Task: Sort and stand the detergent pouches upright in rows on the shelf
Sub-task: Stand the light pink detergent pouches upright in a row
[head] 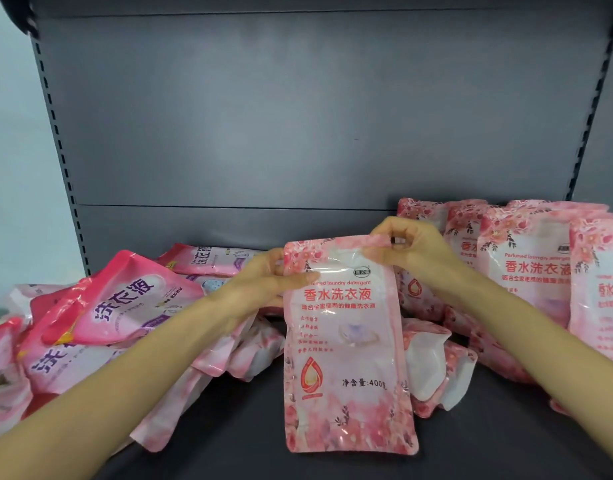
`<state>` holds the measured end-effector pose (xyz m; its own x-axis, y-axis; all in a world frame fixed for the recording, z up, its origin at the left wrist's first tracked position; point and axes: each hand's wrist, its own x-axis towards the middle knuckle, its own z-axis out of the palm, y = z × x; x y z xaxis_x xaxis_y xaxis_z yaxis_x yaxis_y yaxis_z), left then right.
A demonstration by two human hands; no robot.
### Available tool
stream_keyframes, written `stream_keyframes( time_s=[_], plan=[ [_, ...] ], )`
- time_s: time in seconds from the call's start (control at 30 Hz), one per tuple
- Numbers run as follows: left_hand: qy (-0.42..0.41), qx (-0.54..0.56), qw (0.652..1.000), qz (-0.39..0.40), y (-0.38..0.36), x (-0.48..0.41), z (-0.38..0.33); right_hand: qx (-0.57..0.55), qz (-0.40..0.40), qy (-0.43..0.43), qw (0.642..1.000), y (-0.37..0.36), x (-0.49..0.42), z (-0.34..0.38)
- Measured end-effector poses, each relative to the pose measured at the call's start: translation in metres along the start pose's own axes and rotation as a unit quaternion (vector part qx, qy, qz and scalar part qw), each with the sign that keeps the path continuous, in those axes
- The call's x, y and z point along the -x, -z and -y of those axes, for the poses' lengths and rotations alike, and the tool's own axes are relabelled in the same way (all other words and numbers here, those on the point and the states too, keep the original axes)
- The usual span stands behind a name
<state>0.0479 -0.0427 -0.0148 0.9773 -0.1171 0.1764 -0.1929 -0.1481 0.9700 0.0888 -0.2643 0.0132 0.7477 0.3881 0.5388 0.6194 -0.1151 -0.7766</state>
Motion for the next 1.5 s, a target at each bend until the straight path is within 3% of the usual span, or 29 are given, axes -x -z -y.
stream_keyframes(
  time_s=[0.27, 0.53, 0.63, 0.77, 0.9, 1.0, 1.17, 1.33, 1.5],
  plan=[
    [-0.019, 0.080, 0.996, -0.029, -0.003, 0.009, -0.019, -0.108, -0.030, -0.035, 0.993, -0.001, 0.000, 0.014],
    [-0.064, 0.063, 0.992, -0.090, 0.009, 0.016, -0.035, -0.166, -0.037, -0.035, 0.985, -0.013, -0.006, 0.018],
    [-0.057, 0.050, 0.994, -0.082, 0.014, 0.021, -0.036, -0.174, 0.002, -0.063, 0.983, -0.016, -0.006, 0.016],
    [-0.053, -0.001, 0.996, -0.070, 0.023, 0.025, -0.044, -0.177, 0.102, -0.128, 0.970, -0.016, -0.001, 0.013],
    [-0.106, -0.068, 0.988, -0.090, 0.025, 0.027, -0.059, -0.185, 0.113, -0.134, 0.967, -0.017, 0.000, 0.013],
    [-0.183, -0.182, 0.963, -0.082, 0.022, 0.026, -0.077, -0.175, 0.107, -0.127, 0.970, -0.017, -0.002, 0.013],
    [-0.201, -0.389, 0.898, -0.042, 0.013, 0.023, -0.095, -0.177, 0.147, -0.127, 0.965, -0.012, -0.001, 0.011],
    [-0.184, -0.391, 0.899, -0.066, 0.016, 0.024, -0.097, -0.150, 0.162, -0.182, 0.958, 0.005, -0.002, -0.002],
    [-0.157, -0.402, 0.896, -0.105, 0.025, 0.022, -0.097, 0.038, 0.132, -0.234, 0.962, 0.017, -0.007, -0.041]
  ],
)
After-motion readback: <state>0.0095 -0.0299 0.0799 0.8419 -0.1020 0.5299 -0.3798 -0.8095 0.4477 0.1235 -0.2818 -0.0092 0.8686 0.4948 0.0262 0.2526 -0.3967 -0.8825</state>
